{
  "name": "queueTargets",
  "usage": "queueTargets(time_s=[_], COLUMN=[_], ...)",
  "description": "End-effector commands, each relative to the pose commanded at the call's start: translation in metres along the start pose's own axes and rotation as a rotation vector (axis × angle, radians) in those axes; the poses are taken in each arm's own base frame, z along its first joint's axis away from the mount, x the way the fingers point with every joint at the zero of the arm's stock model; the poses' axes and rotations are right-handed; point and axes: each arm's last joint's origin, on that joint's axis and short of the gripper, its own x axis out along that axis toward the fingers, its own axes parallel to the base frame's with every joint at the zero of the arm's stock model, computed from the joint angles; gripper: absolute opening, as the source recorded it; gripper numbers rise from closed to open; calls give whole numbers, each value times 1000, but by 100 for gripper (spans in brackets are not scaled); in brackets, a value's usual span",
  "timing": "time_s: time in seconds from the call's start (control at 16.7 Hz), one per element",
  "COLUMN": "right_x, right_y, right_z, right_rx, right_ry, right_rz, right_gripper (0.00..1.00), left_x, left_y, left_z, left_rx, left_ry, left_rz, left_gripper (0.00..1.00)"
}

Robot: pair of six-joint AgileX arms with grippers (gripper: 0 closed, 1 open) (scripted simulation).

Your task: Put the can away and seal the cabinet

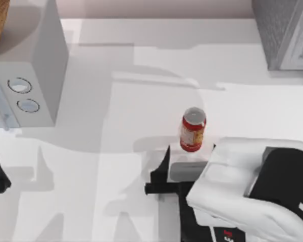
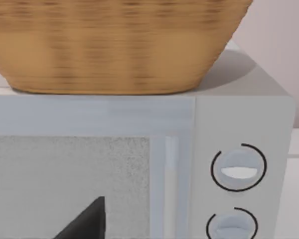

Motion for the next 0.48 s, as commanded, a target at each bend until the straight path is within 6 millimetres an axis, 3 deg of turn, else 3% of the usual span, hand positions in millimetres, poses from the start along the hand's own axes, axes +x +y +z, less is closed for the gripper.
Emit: queueTargets(time_s=[0.06, 0.48], right_x=[2, 32], right_y=[3, 5], right_z=[-18, -4], right_rx=[-23, 0], right_ry=[30, 0], right_rz=[14, 0], right_gripper=[100, 100], left_x=[0, 0], left_y=[0, 0], left_z=[0, 0], left_rx=[0, 0], left_ry=[0, 0], left_rz=[0, 0], left_gripper=[100, 100])
